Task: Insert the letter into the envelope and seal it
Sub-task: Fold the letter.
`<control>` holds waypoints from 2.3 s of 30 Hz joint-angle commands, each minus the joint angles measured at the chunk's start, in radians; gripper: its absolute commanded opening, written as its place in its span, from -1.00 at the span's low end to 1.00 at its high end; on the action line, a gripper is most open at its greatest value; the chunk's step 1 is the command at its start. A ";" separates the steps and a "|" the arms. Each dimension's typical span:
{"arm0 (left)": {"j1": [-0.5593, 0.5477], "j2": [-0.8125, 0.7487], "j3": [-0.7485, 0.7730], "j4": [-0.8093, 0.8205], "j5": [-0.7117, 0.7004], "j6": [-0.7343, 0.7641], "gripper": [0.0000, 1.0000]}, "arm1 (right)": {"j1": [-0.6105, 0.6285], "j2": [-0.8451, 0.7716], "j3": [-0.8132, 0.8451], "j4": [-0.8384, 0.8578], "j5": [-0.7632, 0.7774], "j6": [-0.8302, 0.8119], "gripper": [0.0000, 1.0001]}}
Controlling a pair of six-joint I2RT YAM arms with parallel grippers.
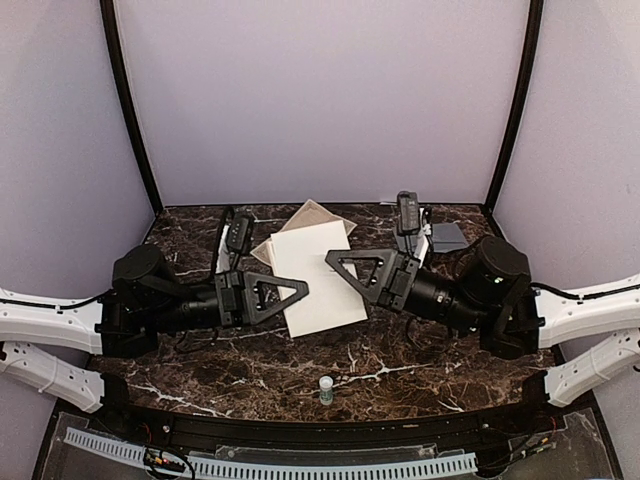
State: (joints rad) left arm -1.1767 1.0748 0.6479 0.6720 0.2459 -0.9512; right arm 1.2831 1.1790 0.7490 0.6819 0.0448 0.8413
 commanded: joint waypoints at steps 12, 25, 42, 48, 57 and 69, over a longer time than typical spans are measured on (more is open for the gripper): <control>-0.006 -0.049 -0.001 -0.032 -0.046 0.043 -1.00 | 0.030 -0.069 -0.085 -0.028 -0.144 0.065 -1.00; -0.006 -0.067 0.014 -0.071 -0.070 0.059 -1.00 | 0.038 -0.166 -0.175 -0.064 -0.101 0.102 -0.58; -0.006 -0.033 0.032 -0.067 -0.039 0.048 -1.00 | 0.041 -0.182 -0.188 -0.098 -0.123 0.098 -0.89; -0.006 -0.032 0.033 -0.080 -0.028 0.049 -1.00 | 0.044 -0.199 -0.202 -0.069 -0.105 0.085 -1.00; -0.007 0.000 0.032 -0.092 0.139 0.051 -1.00 | 0.042 -0.218 -0.168 -0.101 -0.082 0.049 -0.35; -0.027 0.012 0.063 -0.243 0.247 0.138 -1.00 | 0.035 -0.232 -0.143 -0.133 -0.050 0.018 -1.00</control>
State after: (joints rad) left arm -1.1927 1.1065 0.6922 0.4873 0.4564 -0.8543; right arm 1.3197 0.9688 0.5770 0.5251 -0.0292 0.8738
